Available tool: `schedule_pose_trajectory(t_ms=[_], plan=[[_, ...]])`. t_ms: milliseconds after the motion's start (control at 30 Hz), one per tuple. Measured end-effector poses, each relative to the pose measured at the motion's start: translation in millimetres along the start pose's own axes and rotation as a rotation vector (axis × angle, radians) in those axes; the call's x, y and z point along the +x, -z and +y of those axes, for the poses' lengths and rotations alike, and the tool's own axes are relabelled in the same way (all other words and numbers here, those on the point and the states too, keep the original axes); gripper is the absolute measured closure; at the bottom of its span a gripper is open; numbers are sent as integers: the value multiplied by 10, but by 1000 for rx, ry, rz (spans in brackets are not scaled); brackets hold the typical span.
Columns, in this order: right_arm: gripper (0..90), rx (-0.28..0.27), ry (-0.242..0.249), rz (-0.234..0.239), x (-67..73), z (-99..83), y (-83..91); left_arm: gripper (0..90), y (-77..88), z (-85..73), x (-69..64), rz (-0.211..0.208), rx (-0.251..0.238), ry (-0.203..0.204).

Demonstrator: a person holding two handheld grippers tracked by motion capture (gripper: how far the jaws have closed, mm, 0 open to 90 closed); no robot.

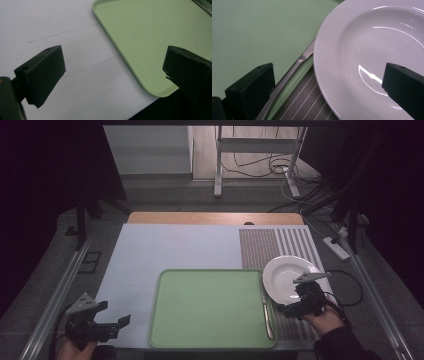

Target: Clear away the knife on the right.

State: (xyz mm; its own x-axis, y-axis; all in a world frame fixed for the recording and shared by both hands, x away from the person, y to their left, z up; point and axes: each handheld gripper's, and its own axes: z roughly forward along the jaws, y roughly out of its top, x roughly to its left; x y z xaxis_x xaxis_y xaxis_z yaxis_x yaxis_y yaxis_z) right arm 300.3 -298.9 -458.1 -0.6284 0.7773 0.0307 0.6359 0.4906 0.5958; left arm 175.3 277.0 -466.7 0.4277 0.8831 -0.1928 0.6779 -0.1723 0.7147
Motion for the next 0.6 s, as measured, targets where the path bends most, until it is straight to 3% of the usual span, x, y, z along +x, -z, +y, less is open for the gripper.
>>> schedule_pose_trajectory(t_ms=[433,600], plan=[[0,11,-36,-33,-56,-145,87,40,-1,1,0,1,0,1],[0,-9,-46,-45,-64,-177,144,40,-1,1,0,1,1,1]])
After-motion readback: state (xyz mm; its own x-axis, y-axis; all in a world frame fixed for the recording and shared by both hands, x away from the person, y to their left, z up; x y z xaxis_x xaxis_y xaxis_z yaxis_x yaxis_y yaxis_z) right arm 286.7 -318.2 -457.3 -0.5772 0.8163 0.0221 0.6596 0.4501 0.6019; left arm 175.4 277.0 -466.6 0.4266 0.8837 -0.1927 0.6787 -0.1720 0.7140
